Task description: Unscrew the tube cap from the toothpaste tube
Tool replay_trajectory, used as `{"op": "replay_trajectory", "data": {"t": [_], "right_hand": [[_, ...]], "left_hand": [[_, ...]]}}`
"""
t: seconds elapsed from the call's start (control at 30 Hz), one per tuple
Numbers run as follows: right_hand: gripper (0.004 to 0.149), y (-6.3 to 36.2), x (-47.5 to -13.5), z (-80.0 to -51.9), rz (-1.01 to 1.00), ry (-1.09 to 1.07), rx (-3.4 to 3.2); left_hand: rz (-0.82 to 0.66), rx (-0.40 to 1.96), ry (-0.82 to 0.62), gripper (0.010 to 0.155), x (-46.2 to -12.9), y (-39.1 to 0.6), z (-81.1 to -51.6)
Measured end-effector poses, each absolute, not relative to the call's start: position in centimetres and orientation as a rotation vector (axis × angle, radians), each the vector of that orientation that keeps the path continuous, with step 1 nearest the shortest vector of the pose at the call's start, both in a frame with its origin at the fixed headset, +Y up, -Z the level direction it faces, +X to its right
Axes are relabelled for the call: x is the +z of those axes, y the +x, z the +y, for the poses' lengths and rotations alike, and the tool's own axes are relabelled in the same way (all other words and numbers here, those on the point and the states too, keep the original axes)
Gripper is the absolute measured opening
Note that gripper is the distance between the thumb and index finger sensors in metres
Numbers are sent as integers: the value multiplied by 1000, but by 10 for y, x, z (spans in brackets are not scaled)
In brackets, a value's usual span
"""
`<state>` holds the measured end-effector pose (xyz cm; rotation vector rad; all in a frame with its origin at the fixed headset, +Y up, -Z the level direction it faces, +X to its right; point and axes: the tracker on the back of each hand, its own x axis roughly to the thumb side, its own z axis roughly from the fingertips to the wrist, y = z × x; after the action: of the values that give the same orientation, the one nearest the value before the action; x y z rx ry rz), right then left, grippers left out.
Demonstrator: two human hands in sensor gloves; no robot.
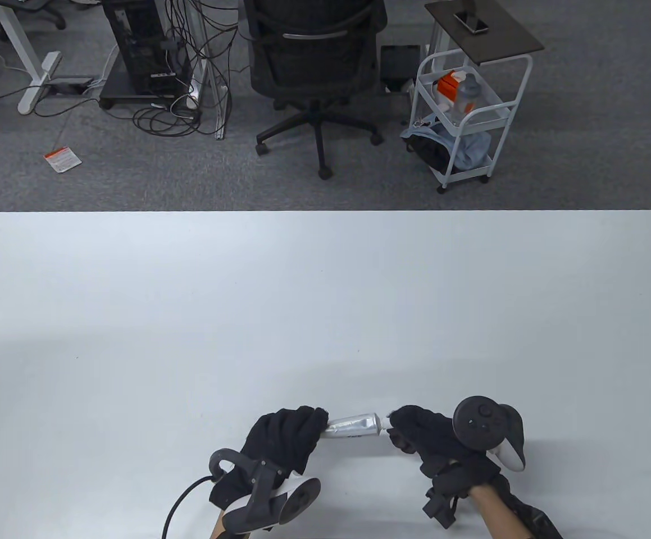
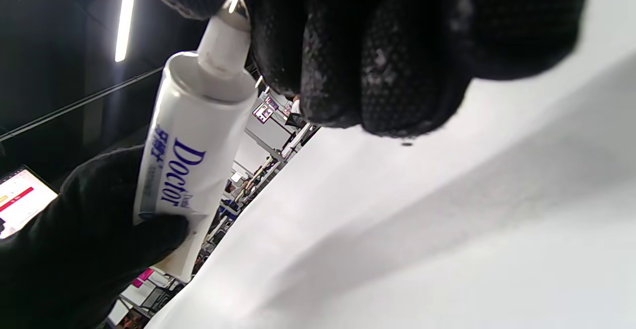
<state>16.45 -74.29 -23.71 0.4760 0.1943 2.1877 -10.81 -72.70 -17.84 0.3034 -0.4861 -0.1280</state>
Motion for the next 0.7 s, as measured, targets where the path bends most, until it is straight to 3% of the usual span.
{"op": "replay_trajectory", "data": {"t": [0.27,0.4,0.5,0.7], "right_hand": [[50,161,-235,-736,139,584,2224],[67,165,-235,-739,117,534,2245],[59,170,-237,-742,112,441,2205],[45,167,-236,-740,146,456,2184]], "left_hand": [[-482,-132,297,49,-179,-109,-727],[-480,-134,297,49,-179,-109,-726],[-480,-136,300,49,-179,-109,-726],[-488,-130,303,50,-179,-108,-727]]}}
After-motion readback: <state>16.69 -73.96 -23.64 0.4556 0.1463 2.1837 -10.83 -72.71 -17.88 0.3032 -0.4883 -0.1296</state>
